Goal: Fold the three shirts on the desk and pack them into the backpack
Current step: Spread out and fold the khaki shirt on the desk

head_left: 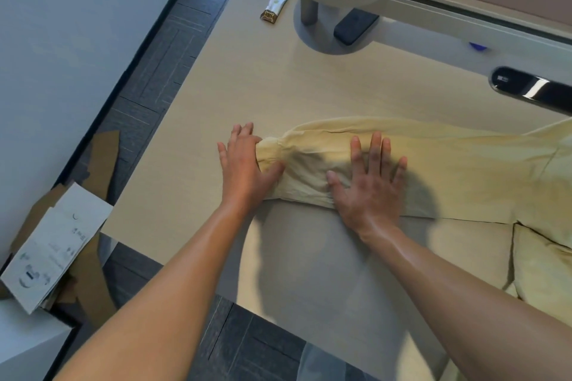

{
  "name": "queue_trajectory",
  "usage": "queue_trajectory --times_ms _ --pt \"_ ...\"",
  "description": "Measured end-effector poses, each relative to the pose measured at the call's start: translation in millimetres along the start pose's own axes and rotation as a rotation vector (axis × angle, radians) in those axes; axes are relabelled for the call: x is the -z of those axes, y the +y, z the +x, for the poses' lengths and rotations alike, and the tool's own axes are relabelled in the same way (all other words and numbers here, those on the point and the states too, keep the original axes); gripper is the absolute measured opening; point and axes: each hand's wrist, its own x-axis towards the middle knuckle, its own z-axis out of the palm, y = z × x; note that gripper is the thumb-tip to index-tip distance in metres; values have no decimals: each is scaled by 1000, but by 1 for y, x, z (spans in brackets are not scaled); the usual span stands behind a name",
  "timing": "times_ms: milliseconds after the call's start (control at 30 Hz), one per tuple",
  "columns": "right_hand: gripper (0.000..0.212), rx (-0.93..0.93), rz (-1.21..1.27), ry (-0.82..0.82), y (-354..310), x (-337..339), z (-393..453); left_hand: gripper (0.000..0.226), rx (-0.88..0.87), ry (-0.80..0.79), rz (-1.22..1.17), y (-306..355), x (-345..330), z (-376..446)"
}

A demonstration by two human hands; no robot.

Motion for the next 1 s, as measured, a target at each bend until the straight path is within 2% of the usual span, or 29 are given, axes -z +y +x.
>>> queue_trajectory --times_ms 133,300,433,567,733,1000 --pt "86 3 2 5 -1 1 0 37 41 84 -231 19 8 -17" --pt "88 0 -1 -87 -3 8 3 39 84 47 -286 52 18 -36" --pt "84 66 103 -129 15 28 -2 42 127 56 -337 91 30 -47" --pt "75 -16 197 -58 66 63 -29 46 25 33 -345 147 36 -63" --pt "72 -195 230 -90 145 115 -70 51 -103 -61 -286 235 24 -86" --pt "63 -434 316 22 284 181 -162 50 -313 -206 -266 407 -44 -137"
